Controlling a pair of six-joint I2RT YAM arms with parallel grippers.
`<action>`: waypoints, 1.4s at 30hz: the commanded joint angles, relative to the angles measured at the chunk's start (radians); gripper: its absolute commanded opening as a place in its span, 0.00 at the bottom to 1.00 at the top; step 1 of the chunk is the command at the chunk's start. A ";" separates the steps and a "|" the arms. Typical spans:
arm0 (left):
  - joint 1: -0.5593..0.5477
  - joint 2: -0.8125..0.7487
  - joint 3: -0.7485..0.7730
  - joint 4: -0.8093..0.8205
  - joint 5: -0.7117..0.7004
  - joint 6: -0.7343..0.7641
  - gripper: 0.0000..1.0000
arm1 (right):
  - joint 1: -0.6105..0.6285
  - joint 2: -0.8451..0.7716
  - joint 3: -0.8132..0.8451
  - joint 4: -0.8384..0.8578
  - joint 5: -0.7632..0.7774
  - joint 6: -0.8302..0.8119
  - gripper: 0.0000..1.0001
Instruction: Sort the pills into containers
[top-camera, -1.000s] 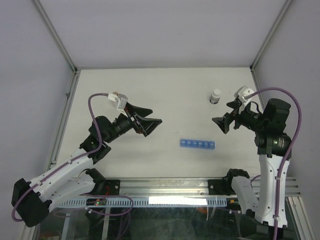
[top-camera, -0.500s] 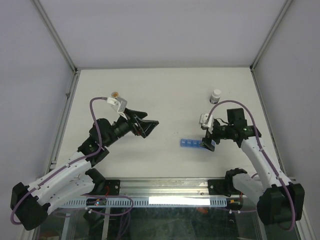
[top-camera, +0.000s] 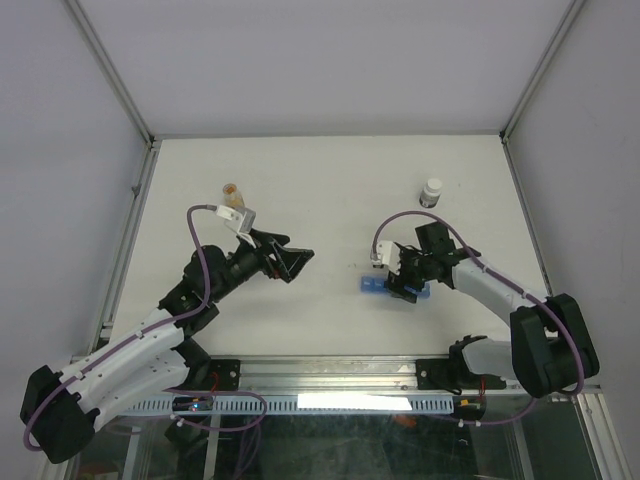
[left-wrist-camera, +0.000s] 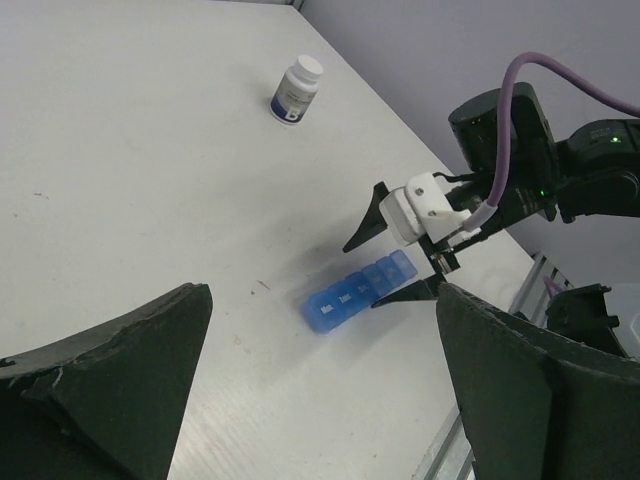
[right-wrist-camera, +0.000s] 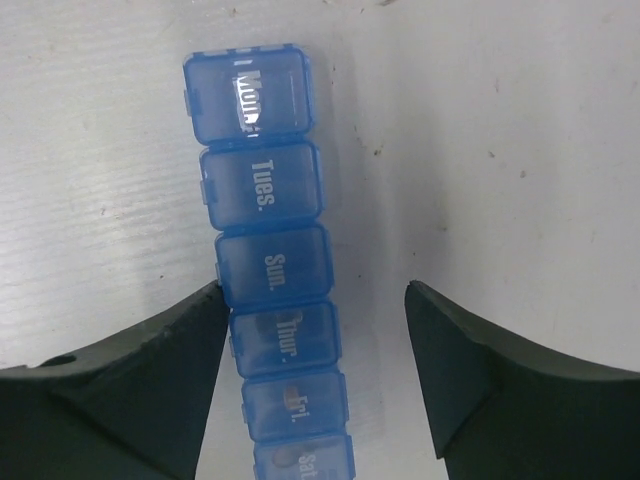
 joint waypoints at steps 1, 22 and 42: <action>0.010 -0.017 -0.024 0.067 -0.006 0.000 0.99 | 0.028 0.031 -0.001 0.082 0.073 0.045 0.68; 0.011 -0.014 -0.051 0.090 0.020 -0.005 0.99 | -0.311 0.189 0.174 0.177 0.282 0.416 0.45; 0.010 -0.024 0.017 0.038 0.039 0.008 0.99 | -0.563 0.209 0.525 0.000 0.215 0.436 0.92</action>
